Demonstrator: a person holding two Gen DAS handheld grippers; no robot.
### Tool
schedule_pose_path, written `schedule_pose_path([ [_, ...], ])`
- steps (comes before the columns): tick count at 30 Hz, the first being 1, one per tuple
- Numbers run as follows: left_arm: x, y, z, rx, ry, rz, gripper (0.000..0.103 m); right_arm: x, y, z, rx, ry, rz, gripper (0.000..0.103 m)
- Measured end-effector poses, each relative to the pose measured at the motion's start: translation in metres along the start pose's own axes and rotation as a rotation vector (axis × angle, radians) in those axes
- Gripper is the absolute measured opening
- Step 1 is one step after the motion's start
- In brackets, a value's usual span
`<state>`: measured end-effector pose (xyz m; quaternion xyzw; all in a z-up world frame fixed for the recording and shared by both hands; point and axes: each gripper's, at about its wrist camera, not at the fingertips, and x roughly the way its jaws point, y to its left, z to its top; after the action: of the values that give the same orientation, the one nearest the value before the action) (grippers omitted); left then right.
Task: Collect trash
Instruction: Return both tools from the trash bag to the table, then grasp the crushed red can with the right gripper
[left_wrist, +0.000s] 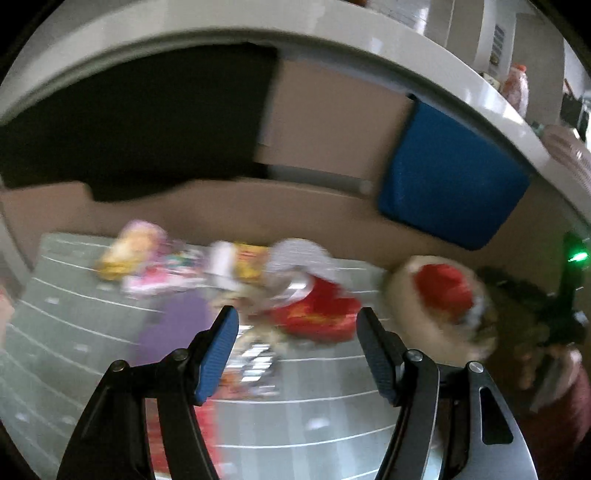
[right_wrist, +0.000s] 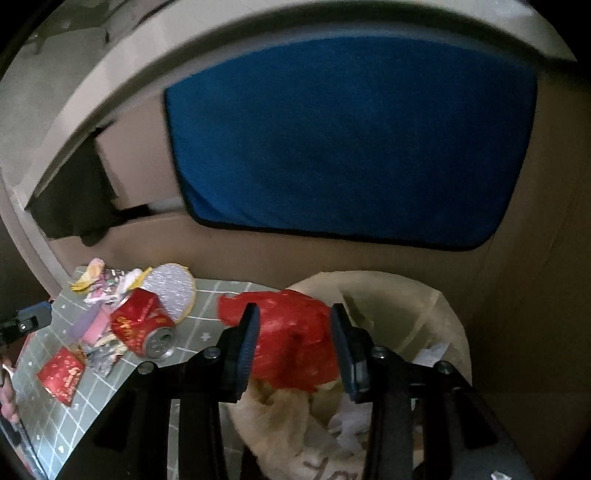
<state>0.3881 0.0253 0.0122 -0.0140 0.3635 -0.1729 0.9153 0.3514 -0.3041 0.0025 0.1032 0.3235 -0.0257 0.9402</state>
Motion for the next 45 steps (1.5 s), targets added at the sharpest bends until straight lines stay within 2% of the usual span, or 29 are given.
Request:
schedule_pose_path([
  [2,-0.009,0.020,-0.005,0.008,-0.013,0.059,0.067,-0.010,0.013,-0.004,-0.016,-0.018,0.014,0.037],
  [6,-0.027,0.061,-0.014,-0.053,0.009,0.099,0.067,-0.022,0.044,-0.017,-0.037,-0.013,0.084,0.037],
  [10,-0.053,0.086,-0.022,-0.053,-0.002,0.173,0.067,-0.022,0.088,-0.031,-0.088,0.013,0.147,0.037],
  [11,-0.057,0.090,-0.026,-0.052,0.011,0.170,0.067,-0.022,0.095,-0.032,-0.104,0.016,0.149,0.037],
  [13,-0.059,0.093,-0.036,-0.053,0.057,0.115,0.067,-0.021,0.116,-0.041,-0.154,0.025,0.159,0.037],
  [16,-0.048,0.087,-0.057,-0.064,0.078,0.074,0.067,-0.019,0.131,-0.058,-0.172,0.035,0.161,0.037],
  [18,-0.037,0.083,-0.064,-0.092,0.078,0.076,0.067,-0.014,0.137,-0.067,-0.179,0.040,0.168,0.037],
  [20,-0.025,0.083,-0.066,-0.135,0.078,0.098,0.067,0.000,0.139,-0.066,-0.200,0.051,0.213,0.037],
  [23,-0.012,0.080,-0.065,-0.164,0.077,0.155,0.067,0.033,0.152,-0.038,-0.353,0.064,0.333,0.037],
  [25,-0.005,0.079,-0.064,-0.185,0.097,0.162,0.067,0.050,0.157,-0.030,-0.407,0.090,0.297,0.038],
  [26,-0.002,0.082,-0.065,-0.195,0.106,0.162,0.067,0.056,0.155,-0.030,-0.381,0.121,0.290,0.038],
  [28,0.002,0.086,-0.067,-0.215,0.112,0.174,0.067,0.061,0.146,-0.037,-0.303,0.156,0.341,0.038],
  [31,0.006,0.092,-0.076,-0.233,0.112,0.190,0.067,0.062,0.139,-0.048,-0.229,0.133,0.329,0.038],
  [34,0.006,0.094,-0.087,-0.279,0.106,0.132,0.067,0.058,0.145,-0.064,-0.212,0.117,0.295,0.038],
  [37,0.012,0.090,-0.097,-0.303,0.174,0.048,0.067,0.052,0.150,-0.074,-0.179,0.120,0.305,0.038],
  [39,0.014,0.089,-0.104,-0.327,0.189,0.059,0.066,0.052,0.154,-0.069,-0.192,0.127,0.304,0.038],
  [42,0.009,0.095,-0.114,-0.429,0.183,0.050,0.066,0.052,0.161,-0.054,-0.252,0.104,0.242,0.038],
  [45,-0.003,0.095,-0.111,-0.419,0.146,0.045,0.066,0.055,0.162,-0.032,-0.258,0.090,0.249,0.039],
])
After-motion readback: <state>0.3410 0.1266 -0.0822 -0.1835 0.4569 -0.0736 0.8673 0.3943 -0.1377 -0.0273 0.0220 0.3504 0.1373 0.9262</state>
